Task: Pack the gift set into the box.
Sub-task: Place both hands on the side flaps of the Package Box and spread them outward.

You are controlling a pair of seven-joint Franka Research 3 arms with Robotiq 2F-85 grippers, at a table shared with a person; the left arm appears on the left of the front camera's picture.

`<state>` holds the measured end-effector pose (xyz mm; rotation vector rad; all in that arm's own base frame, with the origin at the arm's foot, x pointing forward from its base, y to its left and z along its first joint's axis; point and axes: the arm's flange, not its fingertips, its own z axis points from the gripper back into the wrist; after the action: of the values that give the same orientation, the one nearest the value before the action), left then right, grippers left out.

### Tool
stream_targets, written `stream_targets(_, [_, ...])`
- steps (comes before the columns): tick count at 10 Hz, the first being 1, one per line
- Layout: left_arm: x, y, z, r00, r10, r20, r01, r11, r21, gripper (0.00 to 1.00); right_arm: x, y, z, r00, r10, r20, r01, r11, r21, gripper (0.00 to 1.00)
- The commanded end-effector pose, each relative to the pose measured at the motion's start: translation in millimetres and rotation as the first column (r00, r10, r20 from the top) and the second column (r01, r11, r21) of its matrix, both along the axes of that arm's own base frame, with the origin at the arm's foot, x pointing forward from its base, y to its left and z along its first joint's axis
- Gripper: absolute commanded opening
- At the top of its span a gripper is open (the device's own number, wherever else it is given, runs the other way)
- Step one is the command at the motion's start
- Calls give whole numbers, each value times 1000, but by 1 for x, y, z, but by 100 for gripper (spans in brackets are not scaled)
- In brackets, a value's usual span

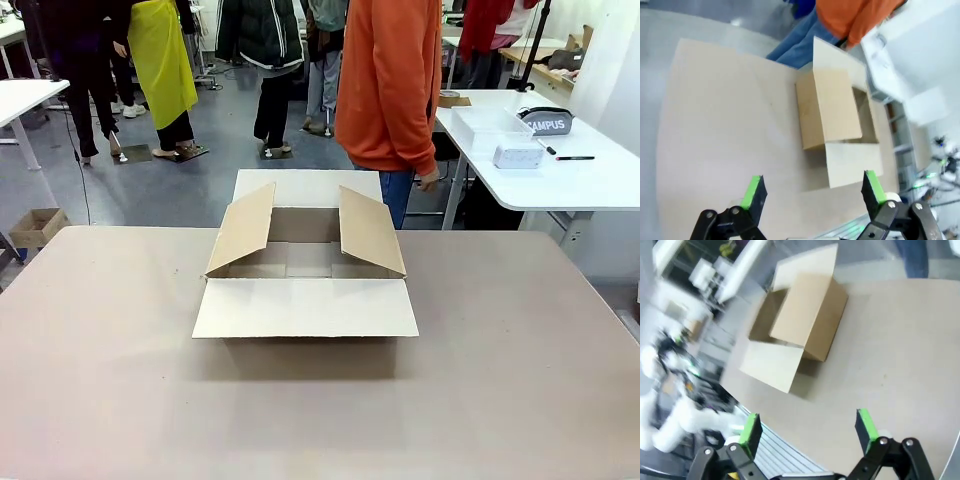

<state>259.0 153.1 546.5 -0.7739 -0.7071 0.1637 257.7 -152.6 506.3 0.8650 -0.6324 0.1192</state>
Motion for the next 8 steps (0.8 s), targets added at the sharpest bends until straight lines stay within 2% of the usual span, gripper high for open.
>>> stream_targets(1, [-24, 49, -103, 992, 119, 34, -79, 822, -564, 100, -31, -56, -59, 964, -259, -57, 251, 821, 514, 100])
stream_targets(2, [-22, 58, -132, 975, 218, -35, -191, 754, -628, 100, -34, -71, -87, 945, -306, -118, 318, 764, 562, 100])
stream_targets(3, [-20, 49, -143, 965, 248, -88, -258, 823, -506, 100, -31, -69, -103, 916, -386, -109, 393, 808, 439, 100])
stream_targets(4, [-25, 89, -73, 991, 133, -22, -133, 936, -327, 100, -45, -80, -54, 983, -172, -67, 184, 937, 298, 100])
stream_targets(7, [-25, 89, -73, 991, 133, -22, -133, 936, -327, 100, -45, -80, -54, 983, -172, -67, 184, 937, 298, 100])
stream_targets(8, [-19, 93, -85, 987, 151, -59, -162, 919, -360, 100, -40, -86, -66, 974, -196, -114, 222, 920, 323, 100])
